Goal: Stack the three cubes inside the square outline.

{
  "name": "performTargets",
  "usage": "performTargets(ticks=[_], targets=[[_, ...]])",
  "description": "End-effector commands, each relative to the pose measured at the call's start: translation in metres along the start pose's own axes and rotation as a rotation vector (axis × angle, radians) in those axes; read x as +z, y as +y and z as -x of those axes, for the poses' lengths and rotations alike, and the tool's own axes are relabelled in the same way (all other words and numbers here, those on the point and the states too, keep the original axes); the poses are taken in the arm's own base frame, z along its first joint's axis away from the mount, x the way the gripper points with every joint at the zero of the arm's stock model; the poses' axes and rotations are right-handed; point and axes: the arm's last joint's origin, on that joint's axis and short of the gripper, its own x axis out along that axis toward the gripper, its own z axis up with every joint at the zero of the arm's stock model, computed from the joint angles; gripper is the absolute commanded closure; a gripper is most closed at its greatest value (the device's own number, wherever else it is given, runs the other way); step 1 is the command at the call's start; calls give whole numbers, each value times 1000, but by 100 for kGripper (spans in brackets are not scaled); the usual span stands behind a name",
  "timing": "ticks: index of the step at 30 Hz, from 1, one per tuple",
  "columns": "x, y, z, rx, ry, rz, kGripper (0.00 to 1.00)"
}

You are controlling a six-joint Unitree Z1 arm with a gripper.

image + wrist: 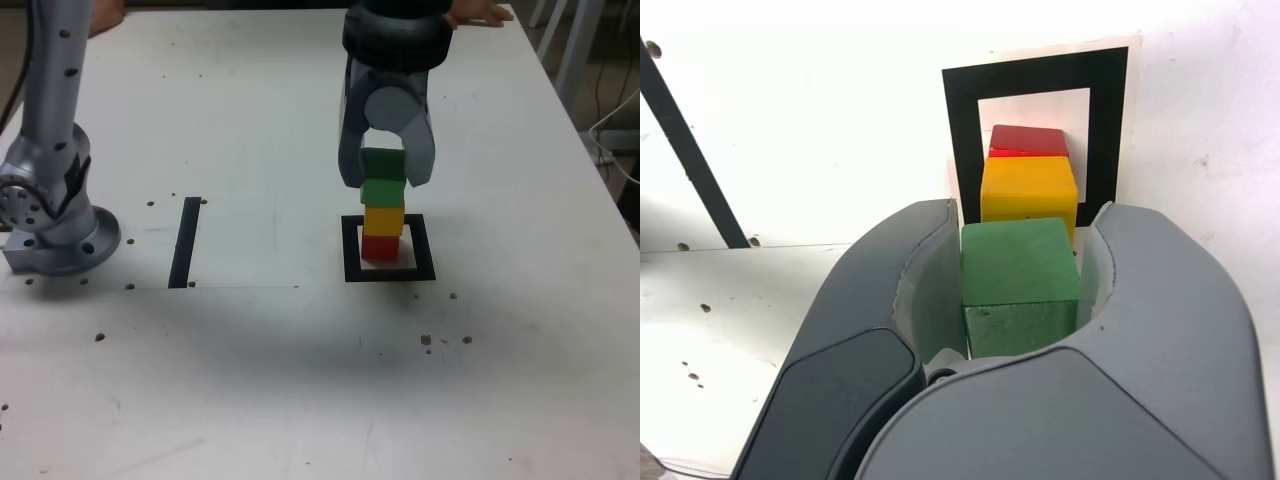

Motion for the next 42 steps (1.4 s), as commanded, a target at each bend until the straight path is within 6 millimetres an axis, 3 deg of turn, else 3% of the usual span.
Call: performTargets(ticks=[1, 6, 9, 19, 24, 42], targets=[[1, 1, -2, -1, 0, 0, 77], [0, 1, -1, 0, -2, 2, 76], [-1, 1, -1, -2, -1, -1, 71], [-2, 2, 0, -8, -3, -34, 20], [-3, 2, 2, -6, -14, -35, 2], [-13, 3, 10, 7, -6, -34, 1]])
